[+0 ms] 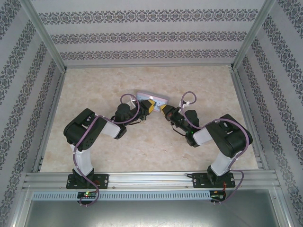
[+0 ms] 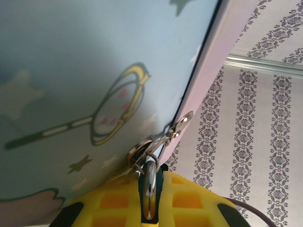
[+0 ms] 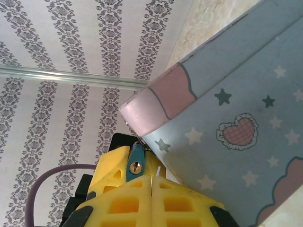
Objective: Unlock a padlock with a key
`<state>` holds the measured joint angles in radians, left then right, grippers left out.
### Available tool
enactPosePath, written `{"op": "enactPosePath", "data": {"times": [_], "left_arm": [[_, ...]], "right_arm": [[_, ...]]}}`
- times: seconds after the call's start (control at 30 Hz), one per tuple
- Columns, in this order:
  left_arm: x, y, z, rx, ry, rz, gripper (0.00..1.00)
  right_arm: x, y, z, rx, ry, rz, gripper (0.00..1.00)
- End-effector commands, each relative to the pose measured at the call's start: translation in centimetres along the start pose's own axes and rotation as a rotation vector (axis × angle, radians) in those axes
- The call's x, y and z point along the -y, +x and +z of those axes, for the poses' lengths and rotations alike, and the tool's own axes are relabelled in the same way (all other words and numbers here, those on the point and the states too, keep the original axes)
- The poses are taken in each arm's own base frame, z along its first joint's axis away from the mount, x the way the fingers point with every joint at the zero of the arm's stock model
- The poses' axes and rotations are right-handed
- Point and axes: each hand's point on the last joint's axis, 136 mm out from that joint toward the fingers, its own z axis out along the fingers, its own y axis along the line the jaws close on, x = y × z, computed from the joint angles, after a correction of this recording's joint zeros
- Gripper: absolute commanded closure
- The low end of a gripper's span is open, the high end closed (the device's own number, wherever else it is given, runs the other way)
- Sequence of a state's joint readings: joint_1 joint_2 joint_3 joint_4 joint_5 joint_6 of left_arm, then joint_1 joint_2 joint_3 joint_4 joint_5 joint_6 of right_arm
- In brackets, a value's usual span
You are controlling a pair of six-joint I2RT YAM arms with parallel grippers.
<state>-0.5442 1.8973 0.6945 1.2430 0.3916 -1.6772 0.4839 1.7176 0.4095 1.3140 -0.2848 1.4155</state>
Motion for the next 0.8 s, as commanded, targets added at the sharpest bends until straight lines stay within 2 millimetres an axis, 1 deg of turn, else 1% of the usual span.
{"op": "enactPosePath", "data": {"times": [0.0, 0.2, 0.43, 0.57, 0.77], "left_arm": [[2.3, 1.0, 0.3, -0.030, 0.086, 0.041, 1.00], [2.1, 1.0, 0.3, -0.030, 0.082, 0.040, 1.00], [2.1, 1.1, 0.3, -0.032, 0.084, 0.041, 1.00], [2.1, 1.1, 0.2, -0.032, 0.083, 0.039, 1.00], [2.6, 1.2, 0.3, -0.037, 0.096, 0.034, 1.00]], "right_arm": [[-2.5, -0.5, 0.3, 0.008, -0.078, -0.029, 1.00], [-3.3, -0.7, 0.7, 0.006, -0.092, -0.033, 1.00], [-3.7, -0.6, 1.1, 0.001, -0.100, -0.035, 1.00], [-3.7, -0.4, 1.3, -0.005, -0.099, -0.035, 1.00], [-3.7, -0.3, 1.7, -0.012, -0.102, -0.034, 1.00]]}}
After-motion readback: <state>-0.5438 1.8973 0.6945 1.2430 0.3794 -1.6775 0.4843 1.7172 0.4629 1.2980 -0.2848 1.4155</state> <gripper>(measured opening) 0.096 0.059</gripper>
